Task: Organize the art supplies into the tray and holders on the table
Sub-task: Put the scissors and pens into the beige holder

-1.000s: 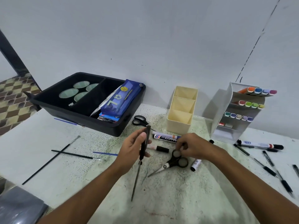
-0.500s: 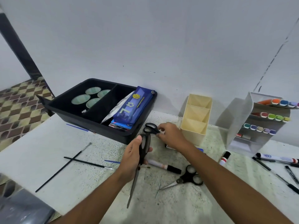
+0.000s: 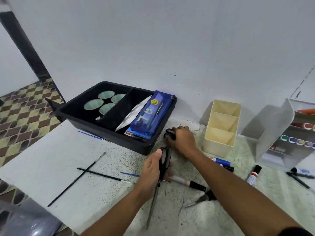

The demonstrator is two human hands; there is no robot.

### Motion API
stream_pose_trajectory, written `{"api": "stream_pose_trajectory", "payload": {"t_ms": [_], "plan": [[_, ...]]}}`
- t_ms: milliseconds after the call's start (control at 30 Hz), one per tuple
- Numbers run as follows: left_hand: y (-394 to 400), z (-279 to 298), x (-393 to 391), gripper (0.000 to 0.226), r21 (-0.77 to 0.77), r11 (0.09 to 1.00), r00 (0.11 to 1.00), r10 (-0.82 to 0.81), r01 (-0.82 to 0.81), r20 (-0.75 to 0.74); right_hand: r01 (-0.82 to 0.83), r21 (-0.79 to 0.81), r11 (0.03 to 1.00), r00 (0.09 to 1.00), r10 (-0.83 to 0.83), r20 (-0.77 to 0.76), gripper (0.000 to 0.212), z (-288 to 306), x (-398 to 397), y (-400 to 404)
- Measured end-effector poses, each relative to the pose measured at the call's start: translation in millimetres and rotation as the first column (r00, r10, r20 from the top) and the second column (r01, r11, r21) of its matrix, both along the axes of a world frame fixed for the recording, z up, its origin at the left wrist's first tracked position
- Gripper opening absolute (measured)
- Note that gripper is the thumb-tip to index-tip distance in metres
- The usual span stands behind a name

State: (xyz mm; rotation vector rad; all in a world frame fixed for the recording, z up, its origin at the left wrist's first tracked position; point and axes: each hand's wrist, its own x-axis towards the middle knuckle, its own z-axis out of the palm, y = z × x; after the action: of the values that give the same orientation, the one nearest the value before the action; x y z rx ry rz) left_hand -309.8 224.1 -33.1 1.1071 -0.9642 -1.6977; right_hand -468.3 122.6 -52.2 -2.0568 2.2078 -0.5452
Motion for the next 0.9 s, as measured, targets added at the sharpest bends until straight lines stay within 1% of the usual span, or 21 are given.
{"api": "stream_pose_trajectory", "payload": {"t_ms": [33, 67, 133, 167, 200, 267, 333, 400, 433, 500, 533, 600, 633, 667, 700, 733, 800, 867, 900], "plan": [[-1, 0, 0, 0.067, -0.002, 1.000, 1.000, -0.005, 0.005, 0.005, 0.019, -0.039, 0.999, 0.991, -0.013, 0.136, 0.043, 4, 0, 1], [-2, 0, -1, 0.062, -0.003, 1.000, 1.000, -0.007, 0.007, 0.012, 0.045, -0.086, 0.995, 0.960, -0.019, 0.280, 0.041, 9, 0, 3], [-3, 0, -3, 0.053, 0.010, 1.000, 1.000, 0.002, -0.002, 0.016, 0.113, -0.191, 0.975, 0.849, 0.005, 0.528, 0.031, 22, 1, 8], [-4, 2, -4, 0.051, 0.023, 1.000, 1.000, 0.009, -0.010, 0.008, 0.148, -0.227, 0.963, 0.785, 0.025, 0.619, 0.025, 30, 3, 11], [-4, 3, -6, 0.050, 0.035, 0.999, 1.000, 0.017, -0.017, -0.001, 0.176, -0.244, 0.954, 0.726, 0.041, 0.686, 0.020, 39, 5, 15], [-6, 5, -10, 0.049, 0.051, 0.998, 0.999, 0.037, -0.035, -0.023, 0.210, -0.253, 0.944, 0.640, 0.063, 0.766, 0.021, 55, 6, 23], [-7, 8, -17, 0.048, 0.062, 0.996, 0.997, 0.062, -0.059, -0.054, 0.230, -0.261, 0.937, 0.582, 0.083, 0.809, 0.024, 67, 7, 35], [-9, 9, -24, 0.045, 0.066, 0.993, 0.990, 0.104, -0.098, -0.098, 0.251, -0.264, 0.931, 0.546, 0.089, 0.833, 0.025, 81, 6, 48], [-9, 11, -29, 0.045, 0.068, 0.991, 0.985, 0.125, -0.117, -0.121, 0.259, -0.241, 0.935, 0.538, 0.068, 0.840, 0.030, 87, 3, 55], [-9, 14, -37, 0.044, 0.066, 0.987, 0.976, 0.153, -0.144, -0.157, 0.228, -0.138, 0.964, 0.542, -0.008, 0.841, 0.045, 97, -5, 71], [-9, 16, -41, 0.045, 0.067, 0.986, 0.973, 0.160, -0.151, -0.168, 0.183, -0.075, 0.980, 0.549, -0.039, 0.835, 0.046, 99, -9, 80], [-7, 22, -50, 0.049, 0.082, 0.986, 0.968, 0.156, -0.142, -0.196, 0.072, 0.015, 0.997, 0.564, -0.053, 0.824, 0.034, 98, -13, 100], [-6, 25, -53, 0.051, 0.101, 0.985, 0.964, 0.157, -0.138, -0.215, 0.029, 0.040, 0.999, 0.552, -0.050, 0.832, 0.031, 95, -12, 109], [-4, 29, -59, 0.051, 0.134, 0.982, 0.959, 0.162, -0.134, -0.234, 0.012, 0.051, 0.999, 0.533, -0.050, 0.845, 0.029, 91, -11, 117], [-3, 32, -62, 0.051, 0.174, 0.976, 0.954, 0.173, -0.132, -0.243, 0.017, 0.057, 0.998, 0.537, -0.057, 0.842, 0.030, 87, -10, 122], [-3, 34, -65, 0.052, 0.209, 0.970, 0.954, 0.175, -0.125, -0.244, 0.032, 0.055, 0.998, 0.573, -0.064, 0.817, 0.034, 84, -9, 125], [0, 37, -71, 0.057, 0.253, 0.966, 0.962, 0.126, -0.063, -0.242, 0.039, 0.051, 0.998, 0.670, -0.064, 0.740, 0.042, 83, -11, 128], [3, 40, -75, 0.063, 0.270, 0.962, 0.960, 0.045, 0.033, -0.278, 0.028, 0.067, 0.997, 0.732, -0.067, 0.679, 0.048, 88, -11, 130], [4, 41, -75, 0.062, 0.260, 0.963, 0.951, 0.012, 0.072, -0.308, 0.031, 0.083, 0.996, 0.756, -0.077, 0.650, 0.053, 91, -11, 131]]}}
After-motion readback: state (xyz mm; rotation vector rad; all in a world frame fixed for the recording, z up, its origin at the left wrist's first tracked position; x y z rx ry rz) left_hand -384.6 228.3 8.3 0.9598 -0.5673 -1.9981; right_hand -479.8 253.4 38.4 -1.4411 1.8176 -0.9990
